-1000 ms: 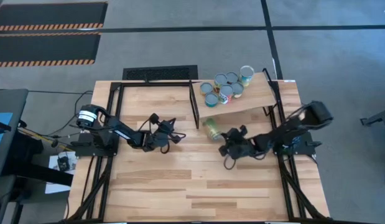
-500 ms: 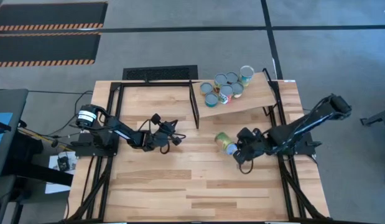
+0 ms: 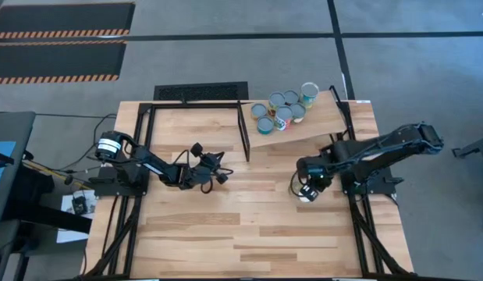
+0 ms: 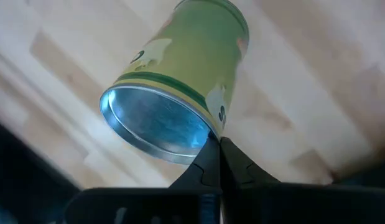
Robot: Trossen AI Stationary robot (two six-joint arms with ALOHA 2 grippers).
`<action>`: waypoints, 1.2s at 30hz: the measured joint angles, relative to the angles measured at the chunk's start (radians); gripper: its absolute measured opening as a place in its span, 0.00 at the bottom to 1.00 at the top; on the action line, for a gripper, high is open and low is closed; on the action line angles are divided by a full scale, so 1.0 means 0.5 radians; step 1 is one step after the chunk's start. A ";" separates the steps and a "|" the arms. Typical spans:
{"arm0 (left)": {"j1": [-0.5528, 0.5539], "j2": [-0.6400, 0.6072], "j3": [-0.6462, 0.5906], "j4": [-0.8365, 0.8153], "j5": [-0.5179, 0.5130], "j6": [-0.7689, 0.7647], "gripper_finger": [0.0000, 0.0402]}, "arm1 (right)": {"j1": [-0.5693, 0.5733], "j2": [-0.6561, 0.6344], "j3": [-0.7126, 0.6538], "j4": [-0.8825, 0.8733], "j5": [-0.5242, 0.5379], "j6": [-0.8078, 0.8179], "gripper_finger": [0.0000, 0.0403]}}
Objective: Pick and place cans onto a shelf
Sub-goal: Put the canned oranges on the shelf
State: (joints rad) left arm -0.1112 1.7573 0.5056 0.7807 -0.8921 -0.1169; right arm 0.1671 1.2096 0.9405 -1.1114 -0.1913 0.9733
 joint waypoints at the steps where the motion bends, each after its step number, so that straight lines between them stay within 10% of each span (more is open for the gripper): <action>1: 0.000 0.000 0.000 0.000 0.000 0.000 0.00 | -0.016 0.012 0.001 -0.015 -0.058 -0.018 0.01; 14: 0.001 0.001 0.001 0.000 0.047 -0.008 0.00 | -0.082 0.315 0.002 -0.037 -0.428 -0.251 0.01; 36: 0.001 0.001 0.002 -0.009 0.117 -0.011 0.00 | 0.014 0.294 0.359 -0.368 -0.172 -0.424 0.25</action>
State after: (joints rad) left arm -0.1108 1.7576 0.5064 0.7761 -0.8334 -0.1223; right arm 0.1739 1.3569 1.1203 -1.2956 -0.2773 0.7615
